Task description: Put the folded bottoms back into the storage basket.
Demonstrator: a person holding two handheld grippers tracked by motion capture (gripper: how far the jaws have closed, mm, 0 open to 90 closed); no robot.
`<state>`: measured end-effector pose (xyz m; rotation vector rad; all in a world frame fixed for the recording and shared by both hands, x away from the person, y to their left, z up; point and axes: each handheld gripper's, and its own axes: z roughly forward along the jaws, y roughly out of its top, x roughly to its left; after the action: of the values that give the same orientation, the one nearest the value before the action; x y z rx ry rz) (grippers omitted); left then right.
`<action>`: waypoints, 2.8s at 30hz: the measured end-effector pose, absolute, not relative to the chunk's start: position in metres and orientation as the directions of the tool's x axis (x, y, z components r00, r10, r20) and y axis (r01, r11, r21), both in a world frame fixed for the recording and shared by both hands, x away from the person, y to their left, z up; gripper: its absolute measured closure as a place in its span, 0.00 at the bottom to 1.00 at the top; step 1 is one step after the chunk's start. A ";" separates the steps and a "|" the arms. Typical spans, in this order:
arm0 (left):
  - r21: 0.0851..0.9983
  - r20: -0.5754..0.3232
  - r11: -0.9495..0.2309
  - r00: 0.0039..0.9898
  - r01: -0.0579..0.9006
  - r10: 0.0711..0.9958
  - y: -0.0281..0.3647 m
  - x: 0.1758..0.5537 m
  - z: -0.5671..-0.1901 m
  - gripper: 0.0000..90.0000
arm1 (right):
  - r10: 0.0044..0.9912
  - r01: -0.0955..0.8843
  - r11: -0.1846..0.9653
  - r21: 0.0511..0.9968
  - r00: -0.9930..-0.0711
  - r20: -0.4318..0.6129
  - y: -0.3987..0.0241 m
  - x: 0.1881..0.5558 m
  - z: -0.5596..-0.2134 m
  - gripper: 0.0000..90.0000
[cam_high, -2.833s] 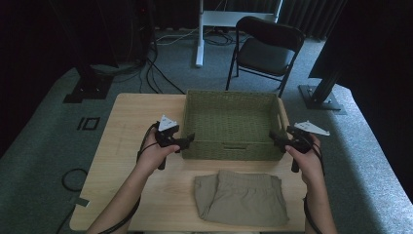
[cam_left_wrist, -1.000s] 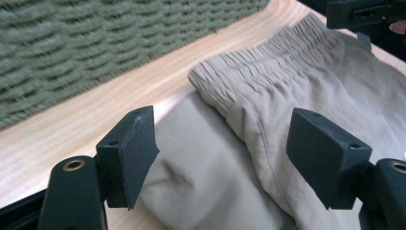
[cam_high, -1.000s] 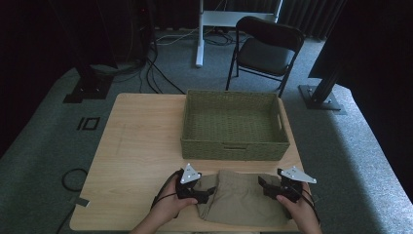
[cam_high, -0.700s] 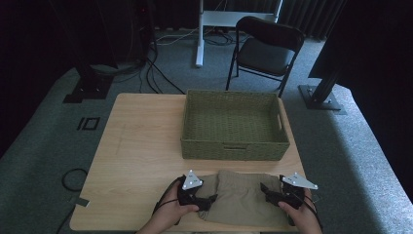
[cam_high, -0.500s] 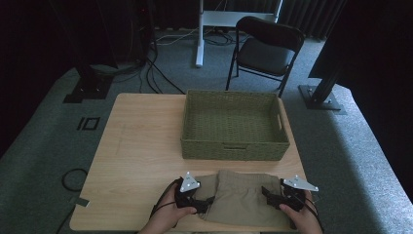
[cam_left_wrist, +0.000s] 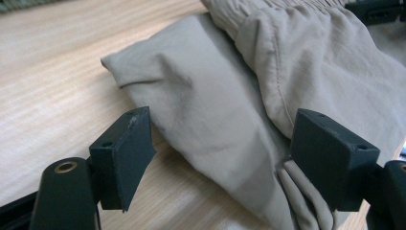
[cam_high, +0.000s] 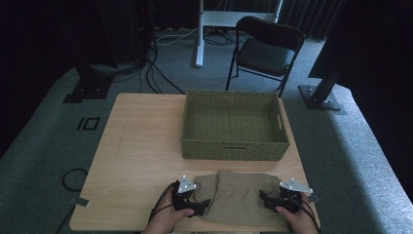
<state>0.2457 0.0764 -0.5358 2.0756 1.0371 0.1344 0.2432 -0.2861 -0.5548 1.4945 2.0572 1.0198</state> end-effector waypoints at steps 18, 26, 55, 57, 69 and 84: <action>0.666 -0.282 -0.371 0.678 0.648 0.678 0.035 0.266 -0.542 0.22 | 0.923 0.640 0.179 0.747 -0.372 0.098 -0.286 0.244 -0.557 0.15; 0.662 -0.283 -0.373 0.677 0.650 0.679 0.018 0.275 -0.544 0.21 | 0.922 0.638 0.181 0.749 -0.376 0.098 -0.288 0.244 -0.557 0.19; 0.703 -0.260 -0.393 0.729 0.593 0.633 0.024 0.288 -0.522 0.85 | 0.881 0.641 0.219 0.736 -0.454 0.134 -0.271 0.256 -0.519 0.86; 0.716 -0.247 -0.394 0.737 0.577 0.630 0.026 0.286 -0.515 0.86 | 0.877 0.633 0.206 0.746 -0.458 0.146 -0.271 0.256 -0.514 0.86; 0.761 -0.233 -0.377 0.765 0.528 0.600 0.030 0.286 -0.474 0.86 | 0.859 0.590 0.150 0.793 -0.474 0.191 -0.277 0.250 -0.481 0.86; 0.828 -0.189 -0.335 0.785 0.450 0.590 0.030 0.302 -0.424 0.86 | 0.845 0.505 0.139 0.852 -0.509 0.163 -0.285 0.268 -0.420 0.86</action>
<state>0.3023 0.0302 -0.4236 1.9848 0.7794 0.1767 0.2685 -0.2849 -0.4196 1.3009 2.0674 1.3174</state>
